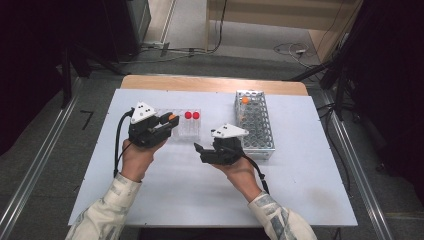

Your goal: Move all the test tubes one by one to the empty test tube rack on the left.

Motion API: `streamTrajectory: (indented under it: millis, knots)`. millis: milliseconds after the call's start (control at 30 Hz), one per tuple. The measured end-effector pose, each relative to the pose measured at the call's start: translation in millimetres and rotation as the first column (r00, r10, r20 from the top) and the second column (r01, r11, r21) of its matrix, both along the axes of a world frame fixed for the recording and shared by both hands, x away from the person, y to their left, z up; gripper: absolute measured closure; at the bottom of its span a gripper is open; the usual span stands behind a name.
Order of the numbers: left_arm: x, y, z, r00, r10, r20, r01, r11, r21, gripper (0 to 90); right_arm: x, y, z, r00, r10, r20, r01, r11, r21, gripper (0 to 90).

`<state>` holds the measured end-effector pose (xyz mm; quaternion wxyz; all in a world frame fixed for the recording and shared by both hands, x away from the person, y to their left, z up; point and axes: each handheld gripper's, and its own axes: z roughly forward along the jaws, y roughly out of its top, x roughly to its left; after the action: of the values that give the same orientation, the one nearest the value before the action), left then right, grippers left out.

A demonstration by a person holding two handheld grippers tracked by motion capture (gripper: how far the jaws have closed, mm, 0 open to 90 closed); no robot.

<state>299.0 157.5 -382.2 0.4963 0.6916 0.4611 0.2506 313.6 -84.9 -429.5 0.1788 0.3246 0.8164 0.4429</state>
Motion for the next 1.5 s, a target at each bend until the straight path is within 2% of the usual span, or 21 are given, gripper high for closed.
streamTrajectory:
  millis: [200,467,933,1100,1267,1500]
  knots:
    - [6.1,9.3,5.2,0.9988,0.049,0.009,-0.049,0.9987,0.011,69.9,1.7,-7.3,1.4,0.9999,-0.014,-0.001,0.014,1.0,0.001,25.2]
    - [22.4,21.2,8.4,0.9936,0.113,0.002,-0.113,0.9934,0.019,69.9,2.7,-10.9,2.4,0.9999,-0.016,0.005,0.016,1.0,0.004,25.2]
    - [40.1,22.5,-1.6,0.9898,0.141,-0.018,-0.141,0.9898,0.016,69.9,3.5,-15.0,3.0,0.9995,-0.031,0.003,0.031,1.0,0.005,25.3]
    - [42.4,21.4,-7.8,0.9893,0.144,-0.024,-0.144,0.9894,0.023,69.8,3.8,-16.3,3.1,0.9994,-0.034,0.003,0.034,0.999,0.005,25.3]
    - [44.5,20.0,-23.0,0.9882,0.146,-0.046,-0.145,0.9889,0.033,69.7,4.2,-18.0,2.9,0.9992,-0.041,0.001,0.041,0.999,0.007,25.3]
    - [45.4,19.0,-36.8,0.9854,0.157,-0.064,-0.156,0.9873,0.031,67.4,4.2,-18.5,2.9,0.999,-0.044,0.001,0.044,0.999,0.006,25.2]
